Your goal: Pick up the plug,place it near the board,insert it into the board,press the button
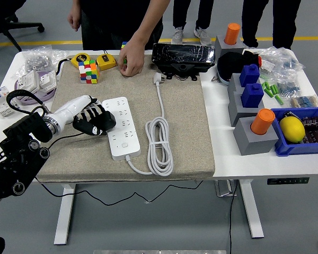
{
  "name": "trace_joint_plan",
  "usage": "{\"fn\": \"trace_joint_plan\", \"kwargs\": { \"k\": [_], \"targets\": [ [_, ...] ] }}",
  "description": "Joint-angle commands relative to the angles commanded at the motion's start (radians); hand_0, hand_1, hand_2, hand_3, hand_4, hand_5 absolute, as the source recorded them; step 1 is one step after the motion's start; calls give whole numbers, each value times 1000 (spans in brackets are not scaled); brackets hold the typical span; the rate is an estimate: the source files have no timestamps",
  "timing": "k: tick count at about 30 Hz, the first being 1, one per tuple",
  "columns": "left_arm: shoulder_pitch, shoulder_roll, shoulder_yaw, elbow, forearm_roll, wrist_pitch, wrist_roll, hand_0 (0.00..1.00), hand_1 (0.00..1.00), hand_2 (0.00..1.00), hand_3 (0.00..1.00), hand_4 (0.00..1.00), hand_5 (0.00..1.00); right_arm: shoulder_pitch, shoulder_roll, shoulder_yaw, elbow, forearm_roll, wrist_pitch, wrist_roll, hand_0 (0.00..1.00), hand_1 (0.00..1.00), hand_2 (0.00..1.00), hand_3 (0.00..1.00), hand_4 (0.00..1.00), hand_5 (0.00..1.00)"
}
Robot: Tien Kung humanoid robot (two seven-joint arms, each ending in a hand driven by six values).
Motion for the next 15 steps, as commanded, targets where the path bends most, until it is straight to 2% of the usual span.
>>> {"fn": "trace_joint_plan", "kwargs": {
  "k": [2, 3, 15],
  "targets": [
    [0, -1, 0, 0, 2, 0, 0, 326, 467, 378, 537, 755, 2, 0, 0, -2, 0, 2, 0, 0, 783, 695, 711, 756, 998, 998],
    [-1, -1, 1, -1, 6, -3, 1, 327, 436, 368, 532, 758, 2, 1, 0, -1, 0, 2, 0, 0, 784, 696, 710, 755, 998, 998],
    [0, 0, 8, -4, 12, 9, -3, 329, 430, 368, 523, 759, 2, 0, 0, 0, 0, 1, 0, 1, 783, 695, 711, 756, 998, 998]
  ]
}}
